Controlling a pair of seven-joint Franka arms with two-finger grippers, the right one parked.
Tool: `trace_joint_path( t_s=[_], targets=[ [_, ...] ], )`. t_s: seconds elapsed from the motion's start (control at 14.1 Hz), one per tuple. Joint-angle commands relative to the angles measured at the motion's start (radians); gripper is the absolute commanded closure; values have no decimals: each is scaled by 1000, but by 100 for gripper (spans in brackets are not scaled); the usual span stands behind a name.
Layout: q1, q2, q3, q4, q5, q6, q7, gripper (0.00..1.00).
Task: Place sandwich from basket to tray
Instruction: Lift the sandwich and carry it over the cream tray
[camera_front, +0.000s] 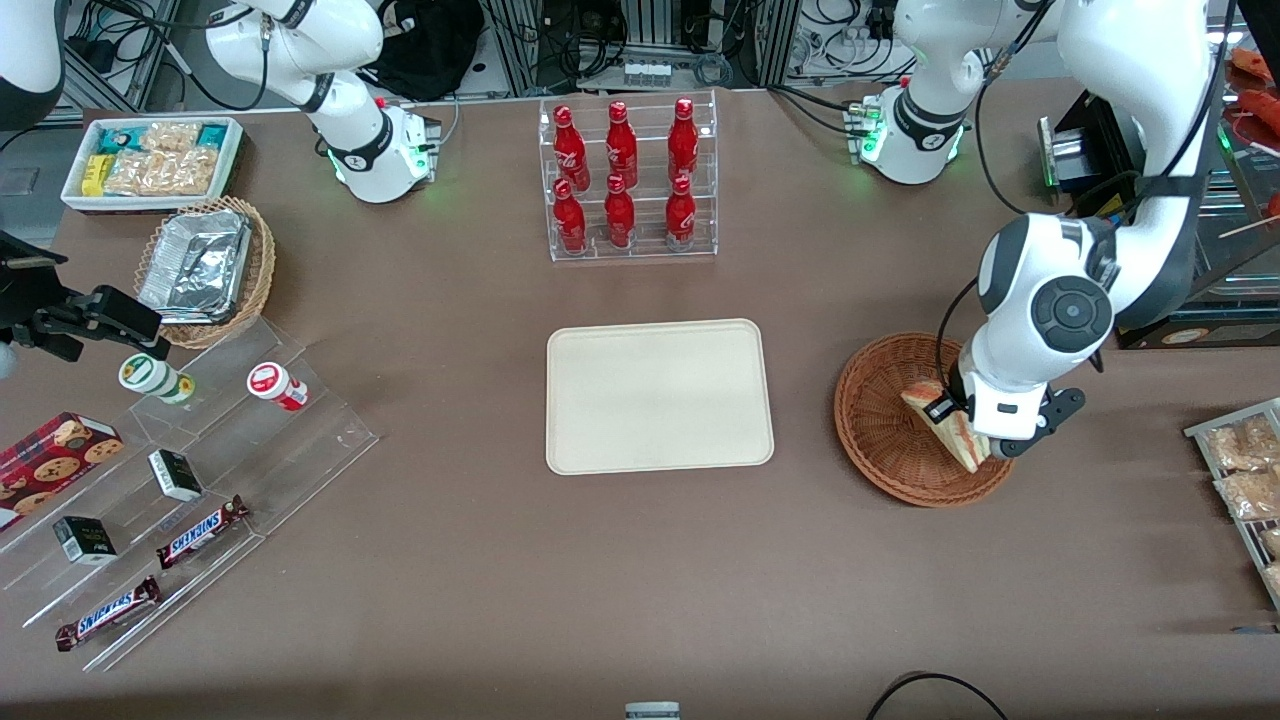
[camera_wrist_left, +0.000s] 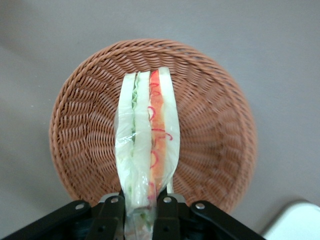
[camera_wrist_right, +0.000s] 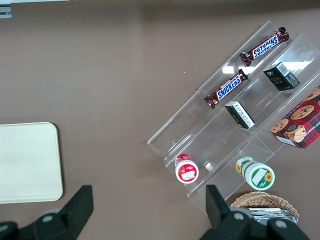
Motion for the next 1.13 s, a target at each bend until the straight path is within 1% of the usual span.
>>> trace_joint_path(
  t_s=[0.0,0.21,0.35,0.5,0.71,0.85,1.06],
  targets=[
    [-103,7,-9,102,4,-84,-3,87],
    [-236,17,-9,116,3,-75,-6,86],
    [-318,58,-9,145,3,-73,-11,84],
    [-381,128,-9,192,12,-68,-5,85],
    [-439,237,-15,272,7,-41,-5,86],
    [-490,273,-15,276,12,-7,-3,86],
    [-545,322,-16,273,14,108,-20,86]
  ],
)
